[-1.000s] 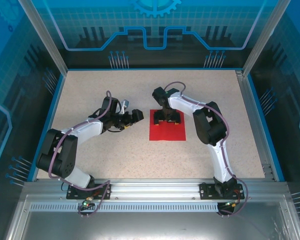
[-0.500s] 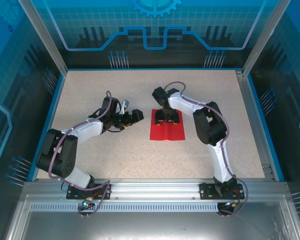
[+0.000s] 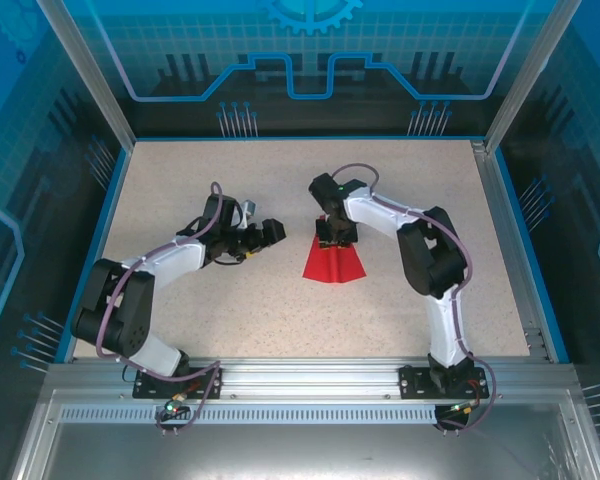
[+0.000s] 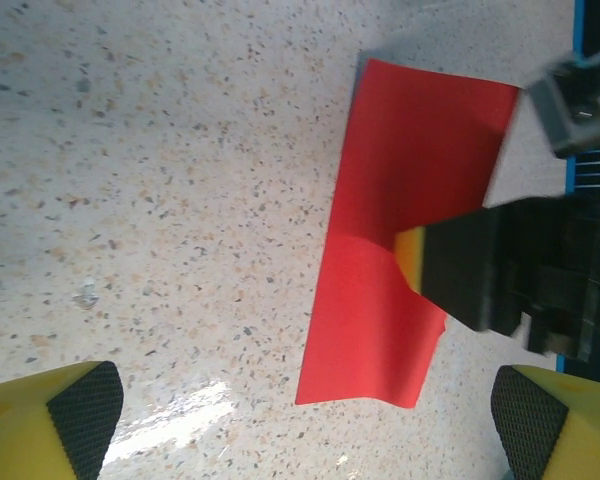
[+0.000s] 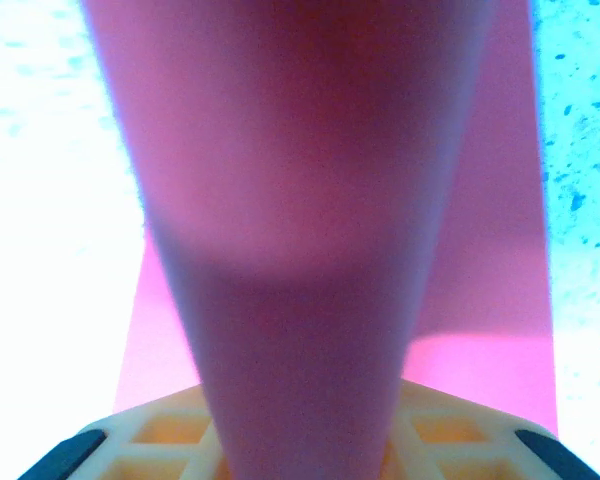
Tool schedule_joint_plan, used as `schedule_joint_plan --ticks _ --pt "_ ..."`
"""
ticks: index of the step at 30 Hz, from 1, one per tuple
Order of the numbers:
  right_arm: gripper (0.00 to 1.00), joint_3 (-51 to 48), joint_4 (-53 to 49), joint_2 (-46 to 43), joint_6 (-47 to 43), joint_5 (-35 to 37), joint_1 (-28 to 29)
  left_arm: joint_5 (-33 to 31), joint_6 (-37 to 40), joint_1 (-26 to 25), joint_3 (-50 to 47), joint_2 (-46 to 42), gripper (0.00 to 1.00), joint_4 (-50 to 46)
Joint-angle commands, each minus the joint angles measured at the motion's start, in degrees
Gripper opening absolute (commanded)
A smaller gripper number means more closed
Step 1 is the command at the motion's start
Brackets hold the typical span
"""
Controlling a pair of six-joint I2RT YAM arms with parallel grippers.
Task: Fold a paper plane with a square sheet of paper (pick it up from the middle)
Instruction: Fold the square sheet of paper in half at the center of the table.
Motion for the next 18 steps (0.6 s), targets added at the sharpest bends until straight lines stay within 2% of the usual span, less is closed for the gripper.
schedule_joint_plan --ticks 1,5,9,14,18 --pt "0.32 -3.95 7.98 -7.51 0.4 -10.81 -0.67 -2.06 -1.06 0.21 0.67 -2.47 0.99 -1.6" --pt "0.34 -9.95 21.48 -11.86 3.52 -28.32 -1.89 3.55 -4.14 2.86 -0.69 -2.23 0.99 1.9" --pt "0.36 -13.35 31.21 -10.5 7.94 -38.45 -3.2 8.53 -6.01 5.13 -1.59 -1.84 0.99 5.09" --pt "0.37 -14.83 32.56 -5.8 8.2 -40.37 -4.84 11.74 -5.69 5.25 -1.29 -0.26 0.99 5.97" --pt "0.41 -14.73 28.74 -2.87 5.81 -38.32 -6.03 13.19 -5.61 5.07 -1.63 1.34 0.99 6.66"
